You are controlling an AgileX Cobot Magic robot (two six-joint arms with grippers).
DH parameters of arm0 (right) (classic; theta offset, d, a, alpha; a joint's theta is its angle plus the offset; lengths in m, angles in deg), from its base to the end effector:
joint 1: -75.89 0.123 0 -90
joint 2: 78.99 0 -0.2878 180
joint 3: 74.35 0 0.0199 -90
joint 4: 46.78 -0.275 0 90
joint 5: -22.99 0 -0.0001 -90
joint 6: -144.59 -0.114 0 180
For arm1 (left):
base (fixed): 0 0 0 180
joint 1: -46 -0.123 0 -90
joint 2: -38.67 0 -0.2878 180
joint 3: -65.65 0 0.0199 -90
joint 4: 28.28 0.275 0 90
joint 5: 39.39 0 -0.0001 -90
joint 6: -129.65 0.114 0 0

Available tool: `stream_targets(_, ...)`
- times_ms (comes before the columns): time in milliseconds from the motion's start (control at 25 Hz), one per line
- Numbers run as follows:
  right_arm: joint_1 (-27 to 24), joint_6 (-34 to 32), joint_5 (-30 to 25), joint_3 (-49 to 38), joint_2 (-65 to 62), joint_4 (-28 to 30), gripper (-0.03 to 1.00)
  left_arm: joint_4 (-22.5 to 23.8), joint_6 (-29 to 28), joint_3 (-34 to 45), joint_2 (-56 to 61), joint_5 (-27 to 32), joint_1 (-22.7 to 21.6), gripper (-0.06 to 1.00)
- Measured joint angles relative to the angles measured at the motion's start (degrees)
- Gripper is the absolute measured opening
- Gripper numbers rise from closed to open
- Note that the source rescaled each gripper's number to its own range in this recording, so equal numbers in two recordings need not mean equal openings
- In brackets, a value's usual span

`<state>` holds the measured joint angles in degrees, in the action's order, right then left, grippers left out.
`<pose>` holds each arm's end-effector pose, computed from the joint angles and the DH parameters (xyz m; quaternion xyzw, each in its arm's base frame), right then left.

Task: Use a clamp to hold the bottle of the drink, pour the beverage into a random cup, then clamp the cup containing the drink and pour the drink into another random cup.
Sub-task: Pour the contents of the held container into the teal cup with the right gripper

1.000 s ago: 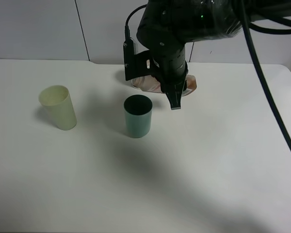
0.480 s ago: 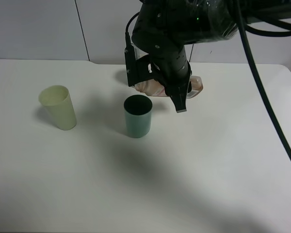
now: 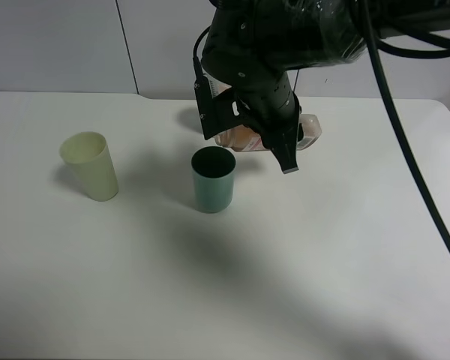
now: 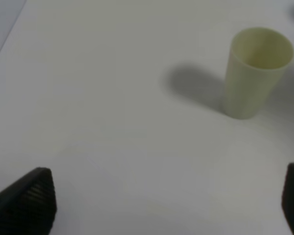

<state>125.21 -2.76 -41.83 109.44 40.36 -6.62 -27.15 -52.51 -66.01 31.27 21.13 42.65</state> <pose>0.3160 0.2656 0.1811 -0.7270 0.6125 -0.3074 0.0419 0.0327 0.0039 0.2808 -0.0412 0.8482 0.0153 0.5278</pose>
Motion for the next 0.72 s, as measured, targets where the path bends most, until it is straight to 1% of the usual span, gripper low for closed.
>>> stream_targets(440, 0.0, 0.4, -1.5, 0.0, 0.0, 3.3, 0.02, 0.0, 0.0, 0.0, 0.0, 0.0, 0.0, 0.76)
stream_targets(600, 0.3, 0.4, -1.7, 0.0, 0.0, 5.4, 0.02, 0.0, 0.0, 0.0, 0.0, 0.0, 0.0, 0.76)
stream_targets(720, 0.6, 0.4, -1.7, 0.0, 0.0, 5.6, 0.02, 0.0, 0.0, 0.0, 0.0, 0.0, 0.0, 0.76)
